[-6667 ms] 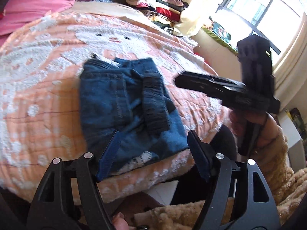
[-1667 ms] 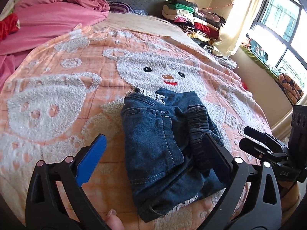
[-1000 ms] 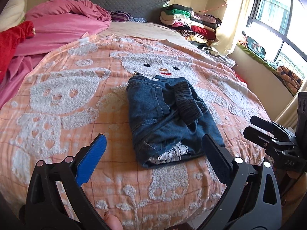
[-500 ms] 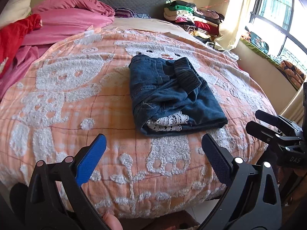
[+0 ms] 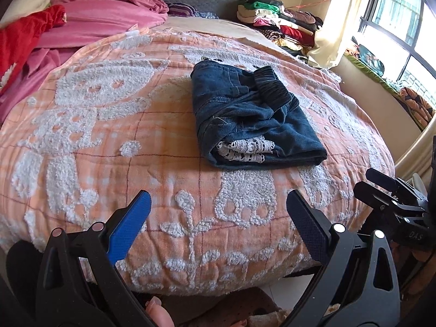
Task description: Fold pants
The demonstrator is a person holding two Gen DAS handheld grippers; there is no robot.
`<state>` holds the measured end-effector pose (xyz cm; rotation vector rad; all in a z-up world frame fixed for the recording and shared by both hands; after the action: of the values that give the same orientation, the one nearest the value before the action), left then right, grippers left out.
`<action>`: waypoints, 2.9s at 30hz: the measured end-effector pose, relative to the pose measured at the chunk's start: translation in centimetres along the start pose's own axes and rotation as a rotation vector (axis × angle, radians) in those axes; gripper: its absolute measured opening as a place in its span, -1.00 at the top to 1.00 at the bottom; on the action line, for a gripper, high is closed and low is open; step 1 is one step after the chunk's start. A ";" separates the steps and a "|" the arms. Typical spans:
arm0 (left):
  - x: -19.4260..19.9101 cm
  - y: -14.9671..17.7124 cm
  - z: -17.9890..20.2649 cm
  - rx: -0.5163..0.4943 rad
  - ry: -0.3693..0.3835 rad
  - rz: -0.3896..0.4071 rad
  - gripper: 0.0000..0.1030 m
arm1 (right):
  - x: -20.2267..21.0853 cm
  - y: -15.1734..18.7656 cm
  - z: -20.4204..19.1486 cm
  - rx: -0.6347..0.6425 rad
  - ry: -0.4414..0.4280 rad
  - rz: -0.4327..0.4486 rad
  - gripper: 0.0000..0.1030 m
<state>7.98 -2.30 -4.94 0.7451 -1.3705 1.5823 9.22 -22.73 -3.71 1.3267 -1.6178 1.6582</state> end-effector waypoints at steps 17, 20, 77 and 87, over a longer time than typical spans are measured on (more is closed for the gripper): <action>1.0 0.1 -0.4 0.022 -0.003 0.016 -0.81 | 0.5 -0.1 -0.1 0.006 0.012 0.006 -0.74; 1.0 0.1 -0.5 0.024 -0.004 0.016 -0.81 | 0.5 -0.1 -0.3 0.011 0.014 0.006 -0.74; 1.5 0.2 -0.3 0.030 -0.013 0.014 -0.81 | 0.8 -0.2 -1.1 0.019 0.026 0.012 -0.74; 1.3 0.4 -0.3 0.035 -0.009 0.005 -0.81 | 0.8 -0.2 -1.1 0.015 0.025 0.010 -0.73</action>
<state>7.12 -1.66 -4.08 0.7715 -1.3553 1.6129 8.71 -21.92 -2.78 1.3026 -1.6034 1.6897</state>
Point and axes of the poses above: each gripper's, at about its wrist camera, not at the fingertips, and x roughly against the way its jaws point, z to its right, y to its underside, the point moved 6 cm from there along -x, roughly the way its jaws point, and after that the axes turned 15 degrees about -z, right-handed, at the moved point
